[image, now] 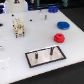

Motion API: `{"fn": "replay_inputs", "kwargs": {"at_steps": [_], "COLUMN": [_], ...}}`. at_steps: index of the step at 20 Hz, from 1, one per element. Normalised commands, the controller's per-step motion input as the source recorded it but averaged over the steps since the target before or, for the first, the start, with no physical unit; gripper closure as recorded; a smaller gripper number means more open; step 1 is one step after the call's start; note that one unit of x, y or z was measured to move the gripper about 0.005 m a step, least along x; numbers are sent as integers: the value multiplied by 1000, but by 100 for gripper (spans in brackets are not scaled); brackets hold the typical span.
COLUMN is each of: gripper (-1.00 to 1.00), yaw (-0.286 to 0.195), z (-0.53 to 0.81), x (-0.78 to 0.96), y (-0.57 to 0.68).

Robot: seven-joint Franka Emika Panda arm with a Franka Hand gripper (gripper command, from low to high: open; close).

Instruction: Insert the blue gear onto the right peg, followed by the red gear

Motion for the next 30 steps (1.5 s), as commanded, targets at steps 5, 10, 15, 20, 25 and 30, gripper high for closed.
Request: {"fn": "replay_inputs", "kwargs": {"at_steps": [5, 10, 15, 20, 25, 30], "gripper": [-100, -100, -100, -100, -100, -100], "yaw": [0, 0, 0, 0, 0, 0], "z": [-32, -30, -226, -298, -396, -495], "x": [-528, -518, -456, -380, -341, -338], "y": [709, 734, 701, 668, 584, 422]}}
